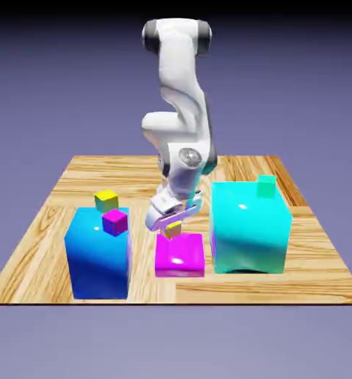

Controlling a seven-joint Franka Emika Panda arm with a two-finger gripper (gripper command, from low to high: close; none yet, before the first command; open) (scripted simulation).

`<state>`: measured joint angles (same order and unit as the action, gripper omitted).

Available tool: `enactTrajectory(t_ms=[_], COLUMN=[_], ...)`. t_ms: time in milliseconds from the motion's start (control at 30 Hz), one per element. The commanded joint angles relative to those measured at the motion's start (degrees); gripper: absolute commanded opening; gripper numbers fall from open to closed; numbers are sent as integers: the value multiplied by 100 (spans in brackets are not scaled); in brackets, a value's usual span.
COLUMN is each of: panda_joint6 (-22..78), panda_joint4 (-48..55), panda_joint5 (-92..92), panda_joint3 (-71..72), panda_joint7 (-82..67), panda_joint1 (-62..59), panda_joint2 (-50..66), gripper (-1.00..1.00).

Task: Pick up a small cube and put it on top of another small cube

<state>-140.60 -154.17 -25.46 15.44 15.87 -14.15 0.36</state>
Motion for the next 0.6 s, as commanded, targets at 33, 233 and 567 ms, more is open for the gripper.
enactTrajectory(t_ms=[33, 233, 567], panda_joint6=[197, 786, 1741], panda_joint4=[416, 1638, 2272], panda_joint5=[-479, -1173, 535], panda_joint3=[160, 986, 1537], panda_joint7=[-420, -951, 1328], panda_joint1=[-125, -97, 1158], panda_joint2=[228, 488, -447], gripper=[-100, -100, -100])
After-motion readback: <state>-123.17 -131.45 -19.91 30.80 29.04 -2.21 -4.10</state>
